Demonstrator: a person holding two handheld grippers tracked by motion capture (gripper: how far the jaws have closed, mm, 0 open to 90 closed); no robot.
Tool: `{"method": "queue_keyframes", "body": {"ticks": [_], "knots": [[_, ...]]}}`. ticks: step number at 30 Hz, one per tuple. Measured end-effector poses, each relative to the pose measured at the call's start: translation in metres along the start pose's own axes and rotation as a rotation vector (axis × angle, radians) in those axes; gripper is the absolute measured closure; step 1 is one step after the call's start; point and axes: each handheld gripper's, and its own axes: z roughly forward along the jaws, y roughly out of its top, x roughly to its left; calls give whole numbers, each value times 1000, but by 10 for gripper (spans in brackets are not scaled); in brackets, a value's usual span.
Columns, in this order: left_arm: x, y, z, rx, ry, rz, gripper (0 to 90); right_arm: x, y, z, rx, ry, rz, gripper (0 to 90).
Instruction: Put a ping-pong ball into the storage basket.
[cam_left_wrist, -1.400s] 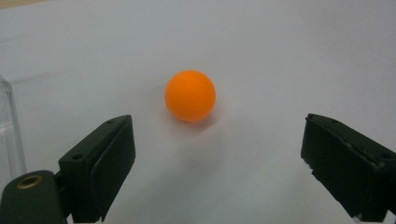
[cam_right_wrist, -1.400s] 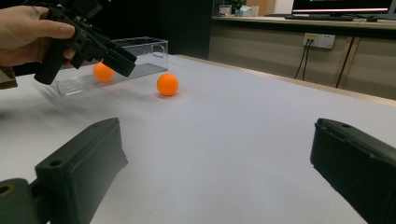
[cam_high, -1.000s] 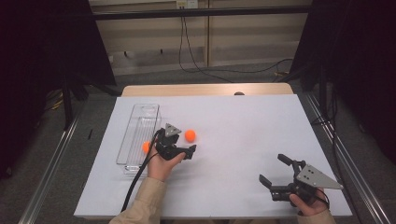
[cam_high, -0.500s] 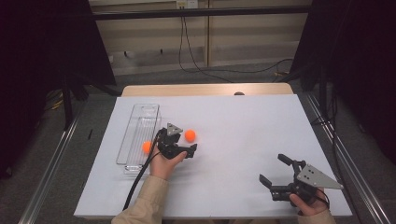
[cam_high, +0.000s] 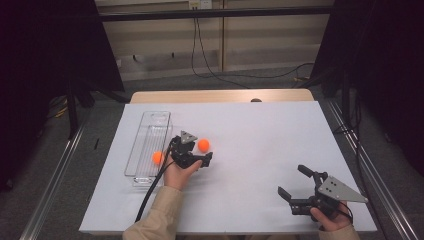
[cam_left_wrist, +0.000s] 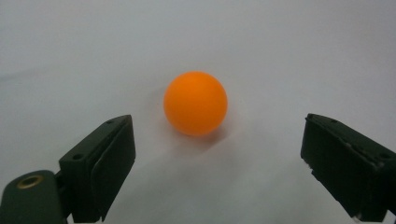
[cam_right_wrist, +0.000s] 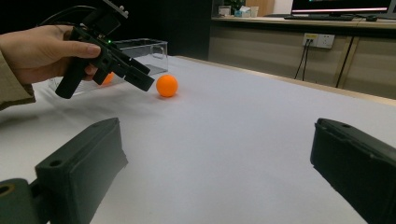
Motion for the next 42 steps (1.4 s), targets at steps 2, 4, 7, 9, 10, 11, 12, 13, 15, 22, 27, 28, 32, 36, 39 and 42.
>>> {"method": "queue_keyframes", "body": {"ticks": [2, 4, 7, 9, 10, 11, 12, 13, 15, 22, 27, 28, 32, 36, 39, 42], "knots": [[1, 1, 1, -1, 4, 1, 103, 0, 0, 0, 0, 0, 0, 21], [2, 2, 1, -6, 6, -9, 103, 0, 0, 0, 0, 0, 0, 21], [3, 3, 1, -15, 11, -13, 104, 0, 0, 0, -1, 0, 0, 21], [4, 3, 2, -16, 11, -17, 104, 0, 0, 0, 1, -1, 0, 21], [5, 3, 2, -15, 11, -18, 106, 0, 0, 0, 1, -2, 0, 21], [5, 3, 3, -15, 12, -23, 106, 0, 0, 0, 1, -2, 1, 21], [5, 3, 4, -17, 12, -22, 106, 0, 0, 0, 0, -2, 0, 21], [5, 3, 5, -20, 12, -26, 107, 0, 0, 0, 1, -2, 0, 21], [6, 4, 5, -21, 16, -21, 108, 0, 0, 1, 0, -1, 0, 21], [7, 4, 6, -28, 21, -31, 116, 0, 0, 1, 2, 0, -2, 21], [7, 4, 7, -33, 27, -24, 118, 0, 0, 1, 0, 0, -4, 20], [7, 4, 7, -30, 28, -23, 119, 0, 0, 1, 0, 1, -4, 21], [7, 5, 8, -34, 31, -21, 121, 0, 0, 1, -1, 1, -2, 21], [6, 6, 9, -35, 28, -17, 131, 0, 0, 1, -1, 1, -2, 21], [5, 7, 10, -27, 26, -13, 132, 0, 0, 1, -2, 1, -3, 21], [4, 7, 13, -23, 29, -7, 144, 1, 0, 1, -2, 1, 1, 21]]}}
